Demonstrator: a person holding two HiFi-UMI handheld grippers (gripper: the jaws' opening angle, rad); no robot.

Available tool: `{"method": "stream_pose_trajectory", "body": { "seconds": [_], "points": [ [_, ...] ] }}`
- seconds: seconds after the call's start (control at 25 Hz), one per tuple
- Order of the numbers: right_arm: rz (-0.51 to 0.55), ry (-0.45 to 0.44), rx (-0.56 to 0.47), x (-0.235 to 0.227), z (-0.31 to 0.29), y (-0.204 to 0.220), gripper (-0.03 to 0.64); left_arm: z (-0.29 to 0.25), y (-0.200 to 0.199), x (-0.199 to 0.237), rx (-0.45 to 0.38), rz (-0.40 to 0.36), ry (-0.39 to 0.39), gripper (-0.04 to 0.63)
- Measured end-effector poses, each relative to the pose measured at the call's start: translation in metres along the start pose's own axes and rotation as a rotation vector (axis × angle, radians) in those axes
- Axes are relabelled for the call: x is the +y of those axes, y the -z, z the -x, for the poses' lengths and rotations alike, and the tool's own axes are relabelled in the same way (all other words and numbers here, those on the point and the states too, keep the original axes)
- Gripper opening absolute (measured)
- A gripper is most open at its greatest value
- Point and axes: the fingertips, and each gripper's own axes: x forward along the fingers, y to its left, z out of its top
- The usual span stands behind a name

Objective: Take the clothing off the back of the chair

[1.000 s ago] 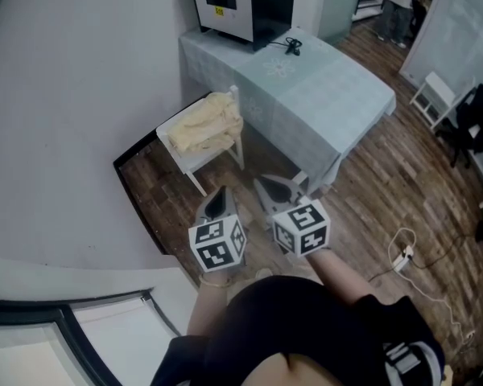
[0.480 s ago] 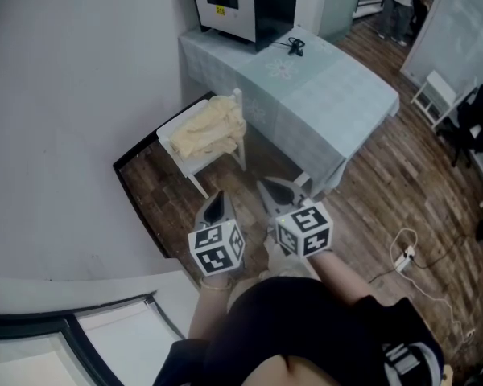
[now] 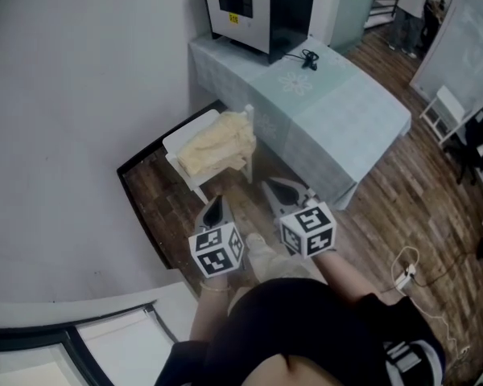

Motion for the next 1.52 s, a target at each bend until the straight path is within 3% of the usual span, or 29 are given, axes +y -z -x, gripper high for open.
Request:
{"method": "stream_pose_trajectory", "body": {
  "seconds": [0.56,1.2,1.52],
  "points": [
    [0.008,-0.078,0.029,-0.037,-0.107,-0.032,0.014,-0.078,-0.047,0.042,0.004,0.028,-0.079,-0.002],
    [0.059,-0.141,0.108,-0.059,-0.2,-0.018,0.014,-0.143,-0.061,0.089,0.004,0.069,-0.134,0.003],
    [0.079,-0.132,0.153,-0.078,-0.231,-0.001,0.028,-0.169,-0.043,0.108,0.042,0.074,-0.164,0.099]
  ]
}}
